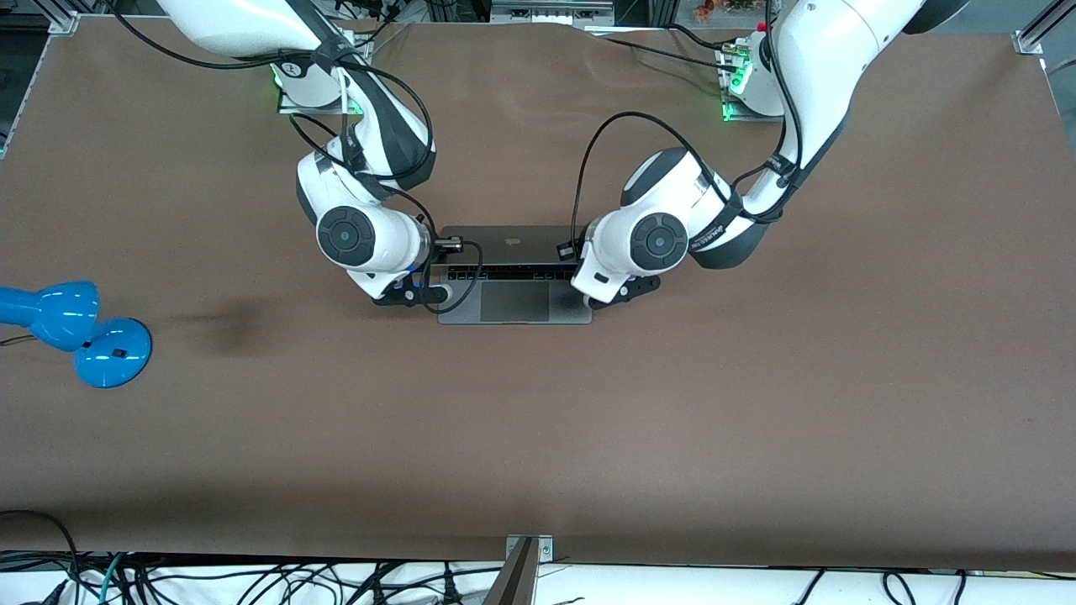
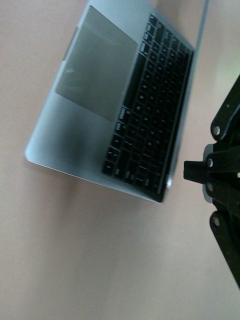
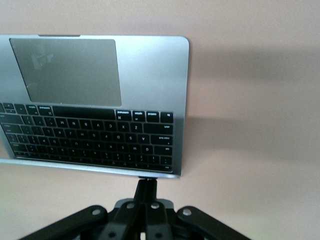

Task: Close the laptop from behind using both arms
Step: 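Push the screen forward with both grippers, folding it down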

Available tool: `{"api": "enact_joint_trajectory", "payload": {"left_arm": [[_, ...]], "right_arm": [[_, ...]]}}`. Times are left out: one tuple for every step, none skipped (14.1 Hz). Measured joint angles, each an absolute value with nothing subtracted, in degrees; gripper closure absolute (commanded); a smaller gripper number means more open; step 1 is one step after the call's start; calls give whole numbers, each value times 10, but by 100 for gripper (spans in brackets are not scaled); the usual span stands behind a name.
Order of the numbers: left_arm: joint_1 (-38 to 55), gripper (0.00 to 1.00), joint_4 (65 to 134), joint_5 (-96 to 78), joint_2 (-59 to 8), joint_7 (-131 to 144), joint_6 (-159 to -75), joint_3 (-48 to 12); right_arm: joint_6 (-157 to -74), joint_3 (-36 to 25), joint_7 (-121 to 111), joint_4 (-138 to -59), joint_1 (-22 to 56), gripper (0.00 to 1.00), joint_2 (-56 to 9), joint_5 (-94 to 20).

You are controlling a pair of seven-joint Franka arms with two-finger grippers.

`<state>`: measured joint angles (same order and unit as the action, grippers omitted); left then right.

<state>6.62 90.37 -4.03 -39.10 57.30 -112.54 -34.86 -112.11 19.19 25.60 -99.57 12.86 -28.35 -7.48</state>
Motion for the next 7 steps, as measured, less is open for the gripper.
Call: {"api": "enact_joint_trajectory", "payload": {"left_arm": [[73, 100, 897, -40, -398, 573, -1130, -339], [81, 100, 891, -40, -404, 573, -1134, -329], [89, 100, 885, -40, -410, 573, -1137, -319], [96, 100, 878, -40, -416, 573, -1138, -310], [102, 100, 872, -40, -422, 573, -1138, -302], [107, 100, 866, -40, -427, 572, -1139, -295], [112, 100, 860, -40, -432, 572, -1139, -289]], "right_arm": [[-1122, 191, 256, -991, 129, 98, -288, -72], [-1124, 190, 256, -986, 129, 98, -295, -69], [-1125, 190, 255, -979, 129, 98, -301, -68], [-1125, 189, 255, -973, 129, 98, -308, -65], [-1125, 189, 255, -967, 129, 98, -314, -61], [-1126, 189, 255, -961, 129, 98, -320, -58], [-1126, 189, 255, -956, 129, 98, -327, -56]]}}
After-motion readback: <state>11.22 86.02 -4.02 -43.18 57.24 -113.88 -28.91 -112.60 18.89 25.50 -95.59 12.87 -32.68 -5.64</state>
